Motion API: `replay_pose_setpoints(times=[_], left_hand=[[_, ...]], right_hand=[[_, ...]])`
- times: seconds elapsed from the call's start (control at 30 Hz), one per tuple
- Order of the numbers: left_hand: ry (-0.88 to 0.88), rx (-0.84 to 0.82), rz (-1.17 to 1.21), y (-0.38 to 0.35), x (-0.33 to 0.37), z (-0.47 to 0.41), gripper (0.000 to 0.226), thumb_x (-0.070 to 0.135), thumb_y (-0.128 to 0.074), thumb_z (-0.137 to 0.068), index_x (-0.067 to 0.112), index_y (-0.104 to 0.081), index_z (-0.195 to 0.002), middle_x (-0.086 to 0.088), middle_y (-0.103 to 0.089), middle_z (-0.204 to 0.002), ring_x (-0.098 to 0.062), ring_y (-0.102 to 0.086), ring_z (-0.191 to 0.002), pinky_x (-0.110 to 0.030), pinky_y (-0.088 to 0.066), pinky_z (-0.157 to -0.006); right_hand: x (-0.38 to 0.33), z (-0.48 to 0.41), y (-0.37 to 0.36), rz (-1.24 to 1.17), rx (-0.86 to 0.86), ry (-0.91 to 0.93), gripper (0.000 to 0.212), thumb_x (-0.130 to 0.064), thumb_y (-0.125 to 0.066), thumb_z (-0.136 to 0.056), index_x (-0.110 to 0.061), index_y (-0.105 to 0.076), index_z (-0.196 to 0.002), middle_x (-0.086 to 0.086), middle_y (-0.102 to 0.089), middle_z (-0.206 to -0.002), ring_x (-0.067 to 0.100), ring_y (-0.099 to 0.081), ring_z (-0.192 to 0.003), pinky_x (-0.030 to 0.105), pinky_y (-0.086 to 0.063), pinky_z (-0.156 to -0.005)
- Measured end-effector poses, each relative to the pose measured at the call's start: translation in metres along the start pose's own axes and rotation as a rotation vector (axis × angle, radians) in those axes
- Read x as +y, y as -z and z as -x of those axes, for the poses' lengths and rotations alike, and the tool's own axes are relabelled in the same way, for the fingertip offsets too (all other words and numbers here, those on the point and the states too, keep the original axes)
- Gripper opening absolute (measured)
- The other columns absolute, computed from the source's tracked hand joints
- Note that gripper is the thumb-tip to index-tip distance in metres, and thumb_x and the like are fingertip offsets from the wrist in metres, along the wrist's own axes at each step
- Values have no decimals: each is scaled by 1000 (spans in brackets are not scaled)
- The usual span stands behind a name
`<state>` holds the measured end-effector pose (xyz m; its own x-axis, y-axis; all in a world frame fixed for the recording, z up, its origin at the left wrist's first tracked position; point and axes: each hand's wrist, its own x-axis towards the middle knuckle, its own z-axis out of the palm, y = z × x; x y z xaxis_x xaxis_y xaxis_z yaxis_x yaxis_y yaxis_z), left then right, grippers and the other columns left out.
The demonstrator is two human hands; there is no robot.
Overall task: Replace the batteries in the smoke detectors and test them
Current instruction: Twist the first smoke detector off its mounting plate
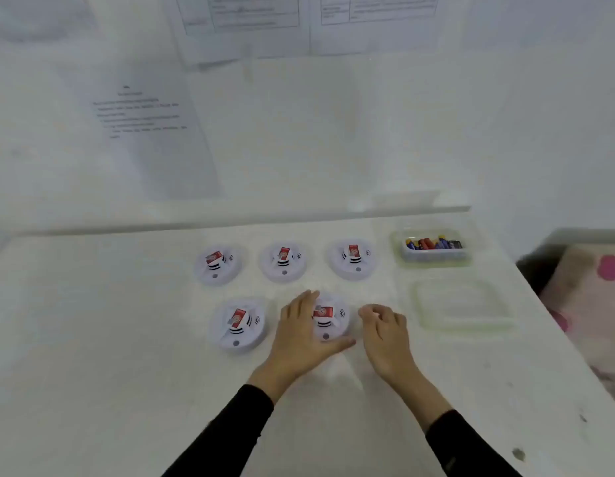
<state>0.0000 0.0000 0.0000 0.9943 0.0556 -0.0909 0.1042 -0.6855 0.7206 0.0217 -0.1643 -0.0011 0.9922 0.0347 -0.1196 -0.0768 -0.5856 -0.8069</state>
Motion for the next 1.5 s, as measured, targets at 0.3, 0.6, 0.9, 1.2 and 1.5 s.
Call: replay_pose_setpoints(times=[0.3,0.6,0.9,1.2,1.5], left_hand=[[2,63,8,-9,2,-15,112,73,-63,-52,24,-35,-148,4,-41,-143,-16,-37,-133,-20,-18,-103],[171,-173,1265,26,35,-1,61,31,-65,-85,37,-46,-143,-1,-56,-143,-23,-60,-125,-45,-54,-95],[336,-192,1608,46,47,14,65,57,-48,-90,21,-50,-144,-21,-58,-138,-34,-65,-115,-45,-59,-84],[290,-279,1610,54,44,25,52,51,-47,-91,20,-59,-131,-20,-65,-128,-35,-69,-104,-48,-57,-83],[342,-321,1604,45,51,27,56,48,-44,-95,17,-52,-141,-16,-67,-123,-31,-71,-102,-45,-60,-79]], right_hand=[[-5,-5,3,-142,-109,-75,43,-43,-25,-103,-33,-59,-126,-16,-45,-133,10,-24,-132,25,-11,-105],[-39,14,13,-357,-138,220,47,-52,-54,-86,-45,-46,-132,-26,-48,-130,-6,-38,-125,11,-34,-95],[-60,30,9,-89,28,397,67,-65,-63,-69,-45,-48,-131,-22,-39,-119,-3,-31,-116,18,-28,-98],[-67,40,7,49,213,543,64,-56,-70,-62,-28,-60,-119,-15,-53,-111,6,-45,-100,20,-30,-85],[-63,40,24,170,153,640,67,-47,-67,-59,-15,-61,-117,-4,-56,-112,7,-45,-100,19,-28,-87]])
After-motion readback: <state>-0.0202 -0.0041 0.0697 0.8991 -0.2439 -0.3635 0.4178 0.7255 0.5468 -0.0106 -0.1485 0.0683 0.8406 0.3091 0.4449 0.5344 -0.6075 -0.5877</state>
